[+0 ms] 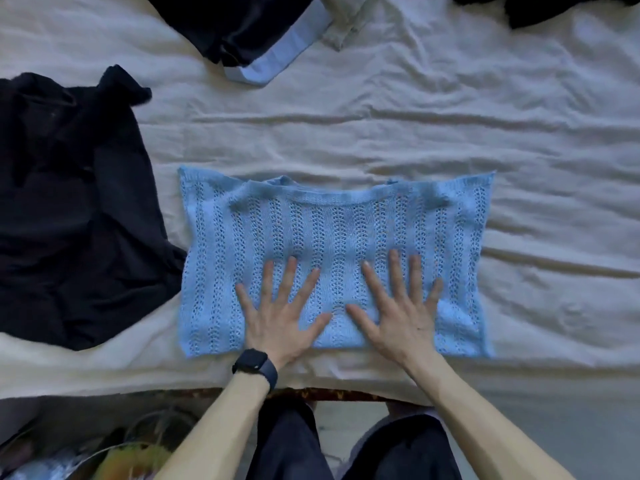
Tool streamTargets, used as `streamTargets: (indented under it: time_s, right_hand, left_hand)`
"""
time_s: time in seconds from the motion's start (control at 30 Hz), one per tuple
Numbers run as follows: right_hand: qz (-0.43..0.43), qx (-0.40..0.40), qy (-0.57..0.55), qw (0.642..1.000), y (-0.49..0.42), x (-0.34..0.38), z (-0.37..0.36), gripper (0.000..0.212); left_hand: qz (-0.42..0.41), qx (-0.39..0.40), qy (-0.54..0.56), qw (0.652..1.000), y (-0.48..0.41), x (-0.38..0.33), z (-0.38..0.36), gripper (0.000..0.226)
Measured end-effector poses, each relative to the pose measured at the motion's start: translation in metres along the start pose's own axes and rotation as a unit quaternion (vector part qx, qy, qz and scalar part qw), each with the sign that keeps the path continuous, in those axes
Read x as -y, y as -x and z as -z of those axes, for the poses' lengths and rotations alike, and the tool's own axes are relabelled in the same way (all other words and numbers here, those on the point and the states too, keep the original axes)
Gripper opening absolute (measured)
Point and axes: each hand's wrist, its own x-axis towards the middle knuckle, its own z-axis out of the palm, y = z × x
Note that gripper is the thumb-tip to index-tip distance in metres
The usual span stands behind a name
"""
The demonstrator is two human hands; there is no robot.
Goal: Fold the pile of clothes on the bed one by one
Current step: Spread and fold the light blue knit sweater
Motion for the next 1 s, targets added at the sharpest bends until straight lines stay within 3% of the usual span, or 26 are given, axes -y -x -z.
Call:
streamTargets:
  time_s: [0.1,0.17,0.3,0.37,0.43,0.5,0.6,0.7,0.83,0.93,1.0]
  right_hand:
    - [0.021,0.054,0.021,0.998,-0.009,-0.013,-0.003,0.081]
    - [0.031,0.021,0.01,0.999,-0.013,-0.017,0.009,0.077]
    - [-0.026,-0.069,-0.028,0.997,-0.037,-0.062,0.032,0.068]
    - [-0.047,-0.016,-0.028,0.998,-0.064,-0.1,0.037,0.069]
    - [-0.033,0.067,-0.035,0.997,-0.083,-0.129,0.039,0.071]
    - [0.001,0.11,-0.062,0.992,-0.092,-0.146,0.045,0.069]
    - [0.0,0.066,-0.157,0.985,-0.079,-0.17,0.066,0.07]
    - [-0.048,0.005,-0.195,0.98,-0.036,-0.21,0.074,0.081]
    - [-0.062,-0.019,-0.129,0.989,0.03,-0.245,0.056,0.075]
    - [-0.05,0.013,-0.081,0.995,0.06,-0.262,0.023,0.076]
    - [-0.032,0.033,-0.075,0.996,0.068,-0.271,0.002,0.075]
  left_hand:
    - [0.019,0.058,-0.027,0.998,-0.009,0.002,-0.002,0.079]
    - [0.039,0.063,-0.034,0.997,-0.009,-0.005,0.002,0.077]
    - [0.039,-0.071,0.005,0.997,0.001,-0.034,0.015,0.071]
    - [-0.003,-0.12,0.02,0.993,-0.001,-0.07,0.018,0.071]
    - [-0.067,-0.101,0.019,0.992,-0.002,-0.121,0.01,0.072]
    - [-0.091,-0.031,-0.014,0.995,-0.004,-0.161,-0.009,0.073]
    - [-0.016,0.032,-0.027,0.999,-0.006,-0.189,-0.02,0.07]
    - [0.03,-0.002,0.014,0.999,0.003,-0.213,-0.005,0.072]
    - [-0.087,-0.089,-0.023,0.992,0.02,-0.266,-0.003,0.082]
    - [-0.046,-0.035,-0.064,0.996,0.017,-0.291,-0.013,0.095]
    - [-0.018,-0.018,-0.053,0.998,0.015,-0.299,-0.018,0.089]
